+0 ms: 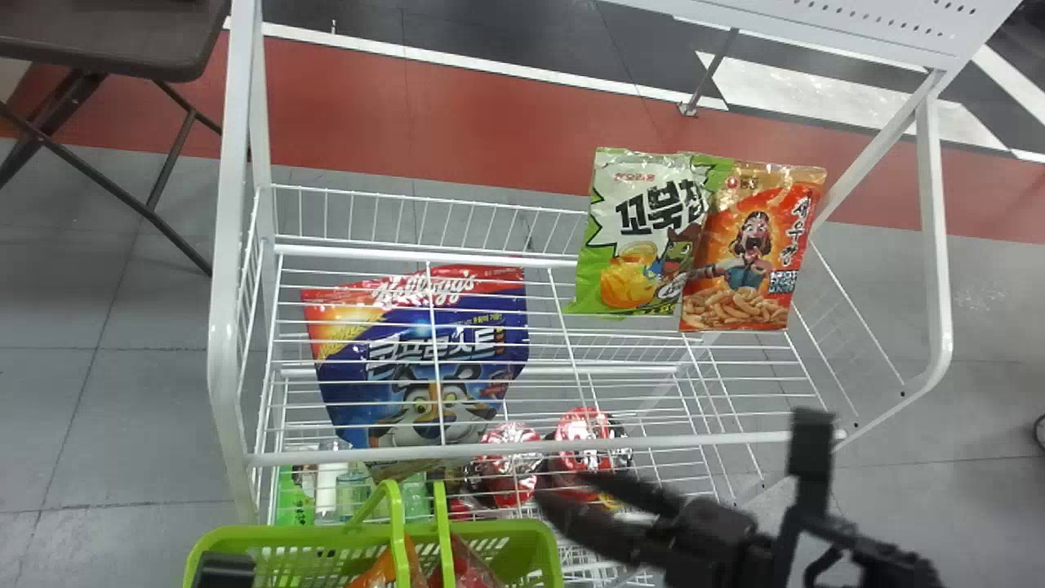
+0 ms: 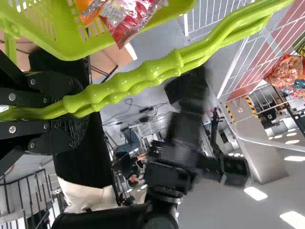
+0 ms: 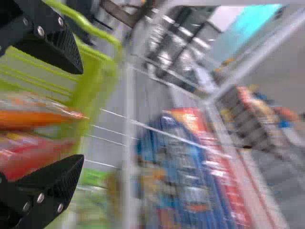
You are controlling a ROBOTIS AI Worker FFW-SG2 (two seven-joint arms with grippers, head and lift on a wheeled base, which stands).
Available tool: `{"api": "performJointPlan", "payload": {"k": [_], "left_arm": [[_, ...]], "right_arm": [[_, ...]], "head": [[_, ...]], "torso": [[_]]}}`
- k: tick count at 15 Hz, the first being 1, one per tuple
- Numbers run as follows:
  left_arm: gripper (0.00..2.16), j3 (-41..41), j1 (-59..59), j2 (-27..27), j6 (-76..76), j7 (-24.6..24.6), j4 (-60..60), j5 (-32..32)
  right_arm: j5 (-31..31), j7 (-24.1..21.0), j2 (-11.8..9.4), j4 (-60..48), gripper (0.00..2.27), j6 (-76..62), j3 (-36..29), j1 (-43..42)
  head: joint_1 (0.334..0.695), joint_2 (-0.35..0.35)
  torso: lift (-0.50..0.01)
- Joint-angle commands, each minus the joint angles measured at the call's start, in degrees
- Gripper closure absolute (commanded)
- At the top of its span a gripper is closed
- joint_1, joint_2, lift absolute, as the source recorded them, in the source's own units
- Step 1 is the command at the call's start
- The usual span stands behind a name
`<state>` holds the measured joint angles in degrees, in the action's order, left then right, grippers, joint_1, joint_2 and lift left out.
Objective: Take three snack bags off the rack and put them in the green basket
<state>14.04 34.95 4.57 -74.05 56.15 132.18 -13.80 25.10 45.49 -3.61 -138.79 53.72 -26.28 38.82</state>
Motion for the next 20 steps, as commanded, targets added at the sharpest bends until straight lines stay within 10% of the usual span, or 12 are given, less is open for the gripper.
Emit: {"api": "performJointPlan", "payload": {"k": [1,10,18,20], "left_arm": [[1.51,-0.07,0.21,0.0,0.08,0.01,-0.08,0.0],[1.51,-0.51,-0.94,0.26,-1.33,0.01,-1.05,-0.09],[1.51,-0.59,-2.08,0.53,-3.44,0.01,-1.05,-0.44],[1.51,-0.59,-2.52,0.53,-3.96,0.01,-1.05,-0.44]], "right_arm": [[1.35,-3.31,1.85,1.51,0.06,-16.67,-3.34,-1.56],[-17.37,-18.34,0.88,31.13,0.06,-34.24,-6.94,-29.86],[-19.74,-20.53,-6.59,47.21,0.07,-31.78,-7.12,-42.25],[-19.65,-18.69,-8.17,48.7,0.48,-29.85,-7.12,-42.87]], "head": [[0.695,-0.35],[0.695,-0.35],[0.695,-0.35],[0.695,-0.35]], "torso": [[-0.026],[-0.026],[-0.026],[-0.026]]}}
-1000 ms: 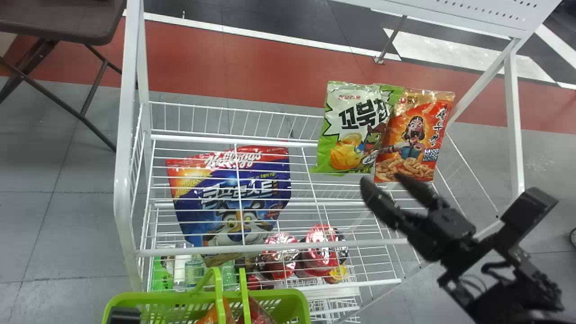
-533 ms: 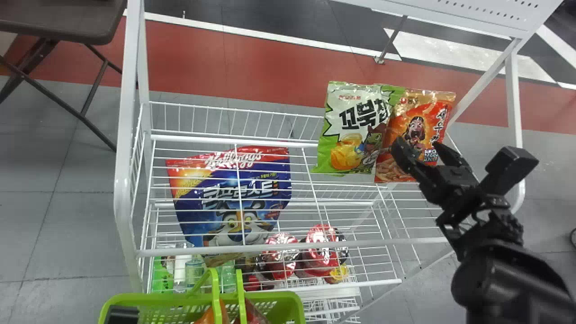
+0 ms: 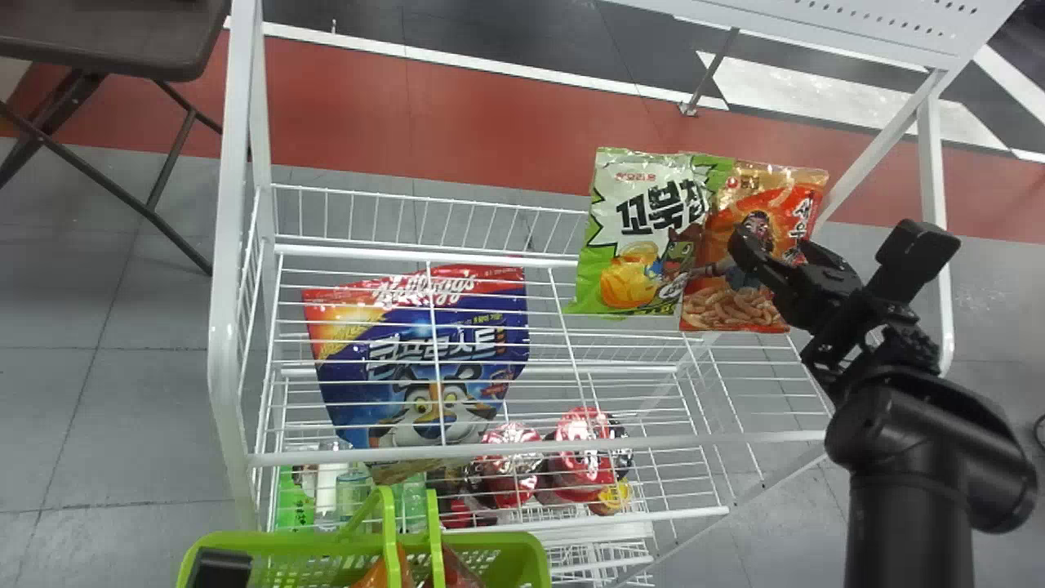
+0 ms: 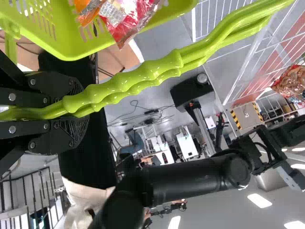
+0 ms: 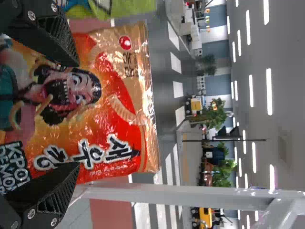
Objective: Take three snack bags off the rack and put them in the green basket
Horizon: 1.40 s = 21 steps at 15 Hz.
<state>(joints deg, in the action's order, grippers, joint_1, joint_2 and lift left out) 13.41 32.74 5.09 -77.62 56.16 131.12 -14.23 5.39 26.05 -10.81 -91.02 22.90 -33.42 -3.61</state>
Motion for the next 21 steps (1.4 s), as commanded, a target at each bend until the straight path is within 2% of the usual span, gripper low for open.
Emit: {"api": "performJointPlan", "payload": {"k": [1,2,3,4,11,13,17,21], "left_arm": [[1.51,0.03,-0.57,0.01,-1.09,-0.09,-0.07,-0.01],[1.51,0.12,-0.66,-0.08,-1.27,-0.17,-0.16,-0.01],[1.51,0.3,-0.92,-0.08,-1.8,-0.17,-0.07,-0.01],[1.51,0.47,-0.92,-0.08,-1.8,-0.26,-0.07,0.08],[1.51,0.91,-0.75,-0.08,-1.8,-0.79,-0.07,0.17],[1.51,1.0,-0.66,-0.08,-1.8,-0.88,0.02,0.17],[1.51,1.61,-0.48,0.01,-1.62,-0.88,0.1,0.34],[1.51,1.61,-0.22,0.1,-1.62,-0.88,0.19,0.43]], "right_arm": [[0.23,1.81,-0.88,0.93,1.17,0.97,0.02,-0.26],[0.5,2.07,-0.88,0.76,1.75,1.32,0.02,0.09],[0.94,2.34,-0.79,0.23,2.05,1.32,0.11,0.8],[1.11,3.13,-0.53,0.05,2.13,0.97,0.02,1.85],[4.8,3.13,0.0,-4.34,2.19,-0.96,-2.26,5.37],[8.32,3.22,0.35,-7.59,2.19,-0.08,-3.41,8.53],[8.93,2.6,2.55,-13.57,2.19,0.09,-5.87,12.57],[19.83,4.27,2.9,-24.47,2.19,8.53,-9.82,20.4]], "head": [[0.695,-0.35],[0.695,-0.35],[0.695,-0.35],[0.695,-0.35],[0.695,-0.35],[0.695,-0.35],[0.695,-0.35],[0.695,-0.35]], "torso": [[-0.026],[-0.026],[-0.026],[-0.026],[-0.026],[-0.026],[-0.026],[-0.026]]}}
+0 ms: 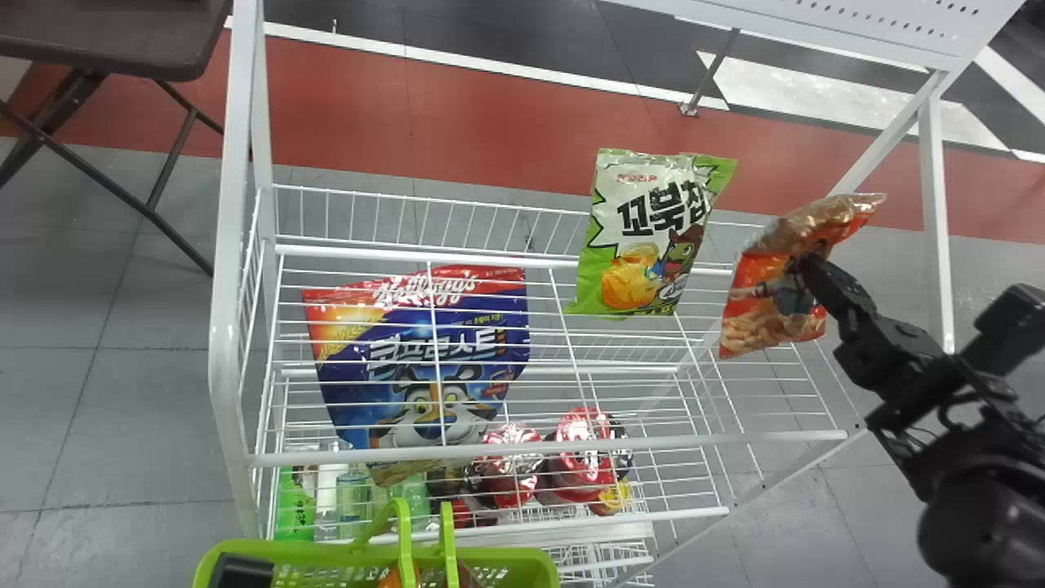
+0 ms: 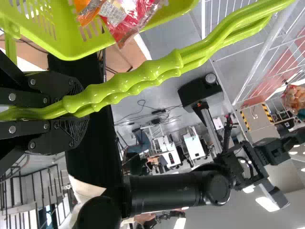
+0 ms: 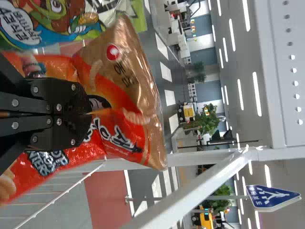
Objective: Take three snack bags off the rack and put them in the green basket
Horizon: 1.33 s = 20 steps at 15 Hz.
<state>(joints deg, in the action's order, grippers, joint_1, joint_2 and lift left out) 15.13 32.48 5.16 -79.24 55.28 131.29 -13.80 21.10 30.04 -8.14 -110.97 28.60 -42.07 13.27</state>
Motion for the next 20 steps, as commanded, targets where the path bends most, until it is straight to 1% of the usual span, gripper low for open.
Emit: {"api": "performJointPlan", "payload": {"k": [1,2,4,5,7,9,10,12,13,15,16,17,20], "left_arm": [[1.51,-0.19,0.04,0.03,0.0,0.0,0.02,0.0],[1.51,-0.27,0.04,-0.06,0.0,0.0,0.02,0.0],[1.51,-0.27,0.04,-0.15,0.0,-0.18,0.02,0.0],[1.51,-0.27,0.04,-0.15,0.0,-0.18,0.02,0.0],[1.51,-0.19,0.04,-0.15,0.35,-0.26,0.02,0.0],[1.51,-0.1,0.04,-0.15,0.35,-0.26,0.02,0.0],[1.51,-0.01,0.04,-0.33,0.7,-0.35,0.02,0.0],[1.51,0.08,0.04,-0.41,1.4,-0.26,-0.15,0.0],[1.51,0.08,0.04,-0.41,1.4,-0.26,-0.06,0.0],[1.51,0.17,0.04,-0.41,1.4,-0.18,0.2,0.0],[1.51,0.17,0.04,-0.41,1.58,-0.18,0.2,0.0],[1.51,0.17,0.04,-0.41,1.4,-0.09,0.29,0.0],[1.51,0.08,0.04,-0.41,1.76,0.18,0.29,0.0]], "right_arm": [[6.76,1.6,0.76,-7.95,2.19,4.93,-2.14,6.06],[8.78,3.53,1.81,-11.02,2.19,8.45,-3.28,7.47],[12.56,8.54,4.45,-18.32,2.19,19.7,-7.06,9.58],[14.58,10.56,4.72,-20.95,2.19,25.85,-8.55,10.37],[18.54,16.19,4.63,-25.88,2.19,45.19,-12.42,10.81],[21.35,20.76,4.63,-27.81,2.19,59.6,-13.65,11.43],[22.49,22.25,4.63,-28.16,2.19,61.48,-13.3,12.48],[22.75,24.18,4.54,-28.07,2.19,61.48,-10.31,14.68],[22.58,24.18,4.36,-27.46,2.19,61.48,-7.76,16.61],[21.52,24.18,3.4,-24.47,2.19,61.48,-2.75,18.37],[21.08,24.18,2.61,-22.1,2.19,61.48,-0.12,18.98],[20.38,24.18,1.29,-18.23,2.19,61.48,3.93,19.51],[16.78,23.31,0.58,-11.99,2.19,61.48,11.84,19.6]], "head": [[0.695,-0.35],[0.695,-0.35],[0.695,-0.35],[0.695,-0.35],[0.695,-0.35],[0.695,-0.35],[0.695,-0.35],[0.695,-0.35],[0.695,-0.35],[0.695,-0.35],[0.695,-0.35],[0.695,-0.35],[0.695,-0.35]], "torso": [[-0.026],[-0.026],[-0.026],[-0.026],[-0.026],[-0.026],[-0.026],[-0.026],[-0.026],[-0.026],[-0.026],[-0.026],[-0.026]]}}
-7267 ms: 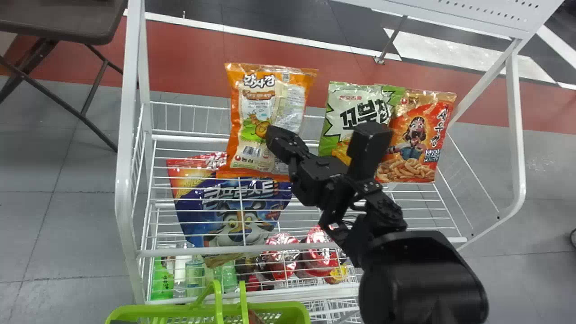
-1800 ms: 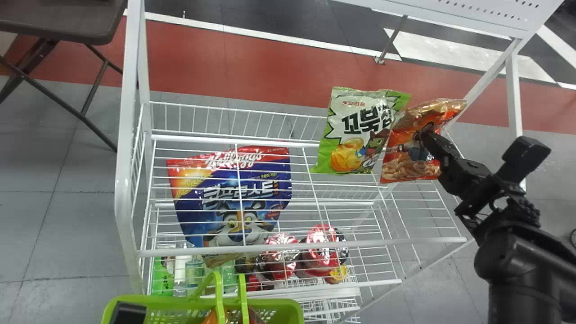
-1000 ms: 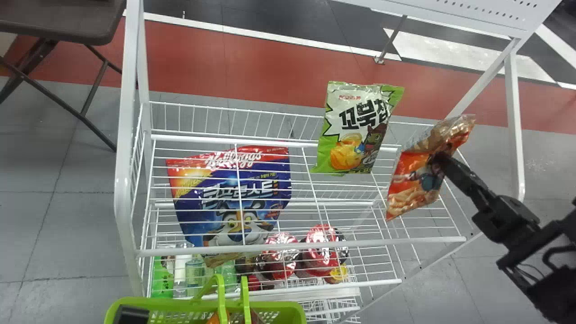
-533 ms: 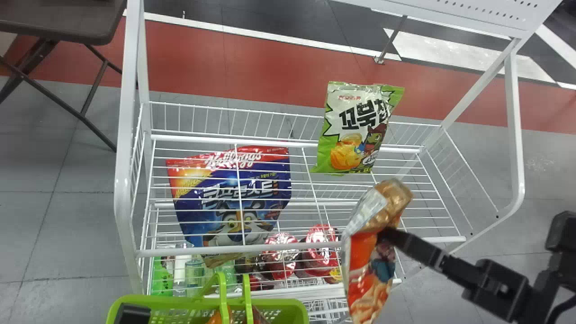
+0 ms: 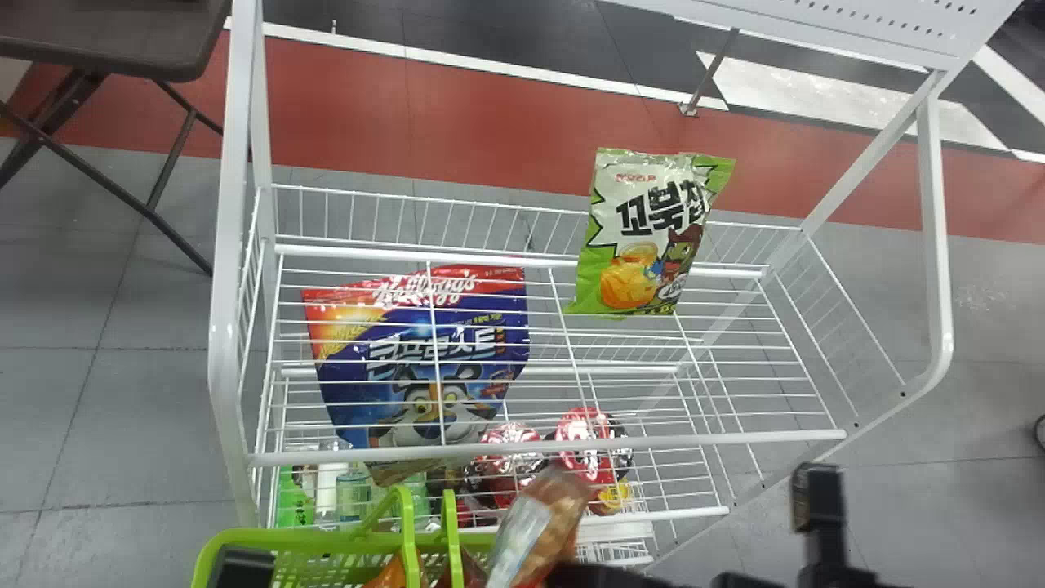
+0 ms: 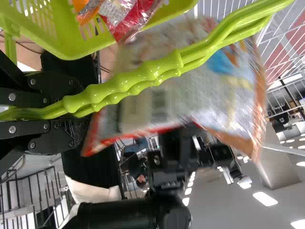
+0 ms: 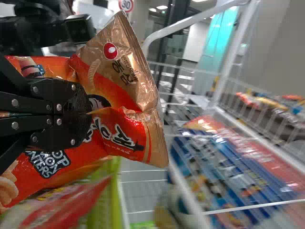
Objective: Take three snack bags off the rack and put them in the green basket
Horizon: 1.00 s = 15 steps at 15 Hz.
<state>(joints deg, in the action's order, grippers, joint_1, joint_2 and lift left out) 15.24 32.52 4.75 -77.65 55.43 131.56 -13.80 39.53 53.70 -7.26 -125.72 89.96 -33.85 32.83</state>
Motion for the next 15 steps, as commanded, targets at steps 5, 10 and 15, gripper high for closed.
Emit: {"api": "performJointPlan", "payload": {"k": [5,10,15], "left_arm": [[1.51,0.58,0.0,0.09,0.7,0.21,0.8,0.0],[1.51,0.67,0.09,0.09,0.87,0.21,0.72,0.0],[1.51,0.76,-0.09,0.0,0.87,-0.32,0.72,0.0]], "right_arm": [[-7.89,-7.74,-2.85,7.77,2.17,0.12,13.02,-1.54],[-8.86,-8.97,-2.23,4.79,0.0,-0.7,14.52,-0.49],[-3.32,-5.1,-0.12,-0.31,0.06,-0.88,5.91,0.3]], "head": [[0.695,-0.35],[0.695,-0.35],[0.695,-0.35]], "torso": [[-0.026],[-0.026],[-0.026]]}}
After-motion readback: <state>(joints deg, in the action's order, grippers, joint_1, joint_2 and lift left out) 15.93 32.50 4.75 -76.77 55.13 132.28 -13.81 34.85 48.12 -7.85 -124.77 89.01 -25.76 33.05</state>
